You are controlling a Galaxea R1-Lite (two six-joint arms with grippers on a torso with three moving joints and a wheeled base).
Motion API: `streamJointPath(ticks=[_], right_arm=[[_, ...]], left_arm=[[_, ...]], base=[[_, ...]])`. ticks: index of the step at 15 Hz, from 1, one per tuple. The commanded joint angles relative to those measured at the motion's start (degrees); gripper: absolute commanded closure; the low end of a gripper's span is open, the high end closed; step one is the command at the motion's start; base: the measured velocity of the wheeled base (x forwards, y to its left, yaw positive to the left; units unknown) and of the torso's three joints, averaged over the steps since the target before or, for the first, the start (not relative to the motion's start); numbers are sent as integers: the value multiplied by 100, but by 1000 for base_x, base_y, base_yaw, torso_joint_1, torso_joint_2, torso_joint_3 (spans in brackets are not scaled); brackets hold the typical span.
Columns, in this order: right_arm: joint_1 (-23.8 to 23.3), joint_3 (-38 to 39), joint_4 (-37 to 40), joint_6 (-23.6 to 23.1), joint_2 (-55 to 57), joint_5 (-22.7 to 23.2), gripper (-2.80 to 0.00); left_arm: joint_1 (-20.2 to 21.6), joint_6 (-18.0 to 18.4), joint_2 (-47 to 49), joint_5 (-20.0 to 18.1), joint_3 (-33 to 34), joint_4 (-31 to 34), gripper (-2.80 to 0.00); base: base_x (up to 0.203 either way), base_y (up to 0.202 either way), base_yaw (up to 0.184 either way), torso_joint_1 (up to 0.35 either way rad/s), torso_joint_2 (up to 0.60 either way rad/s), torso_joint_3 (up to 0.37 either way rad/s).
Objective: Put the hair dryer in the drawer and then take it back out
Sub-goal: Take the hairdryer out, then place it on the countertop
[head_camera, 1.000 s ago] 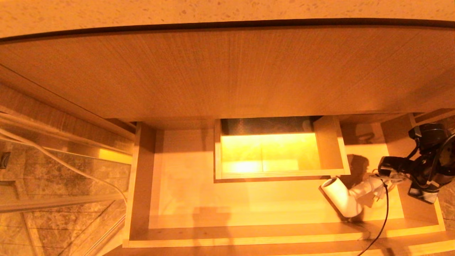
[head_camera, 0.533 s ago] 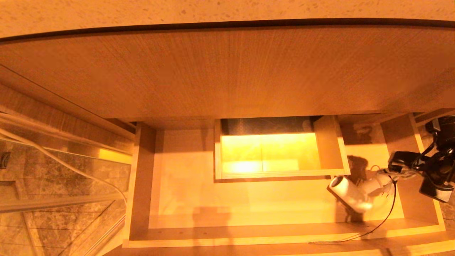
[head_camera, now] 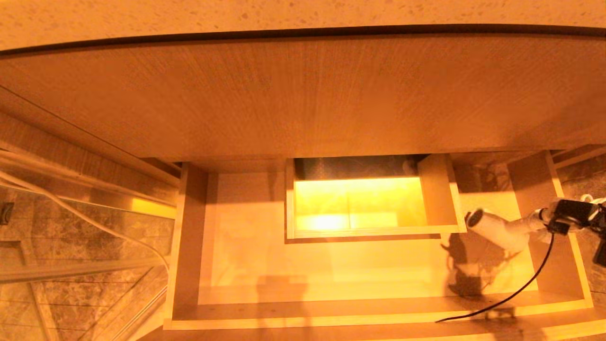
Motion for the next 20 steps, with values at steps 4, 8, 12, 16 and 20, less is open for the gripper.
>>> streamJointPath(ticks=[4, 8, 12, 16, 20], right_arm=[[5, 226, 223, -309, -1414, -8, 0], [4, 171, 335, -522, -2376, 16, 0], [5, -129, 532, -545, -3369, 74, 0], [21, -605, 1265, -550, -4374, 130, 0], [39, -1149, 1544, -788, -4974, 184, 0]], left_arm=[[0, 0, 0, 0, 0, 0, -280], [0, 0, 0, 0, 0, 0, -280], [0, 0, 0, 0, 0, 0, -280], [0, 0, 0, 0, 0, 0, -280], [0, 0, 0, 0, 0, 0, -280]], base=[[0, 0, 0, 0, 0, 0], [0, 0, 0, 0, 0, 0], [0, 0, 0, 0, 0, 0], [0, 0, 0, 0, 0, 0], [0, 0, 0, 0, 0, 0]])
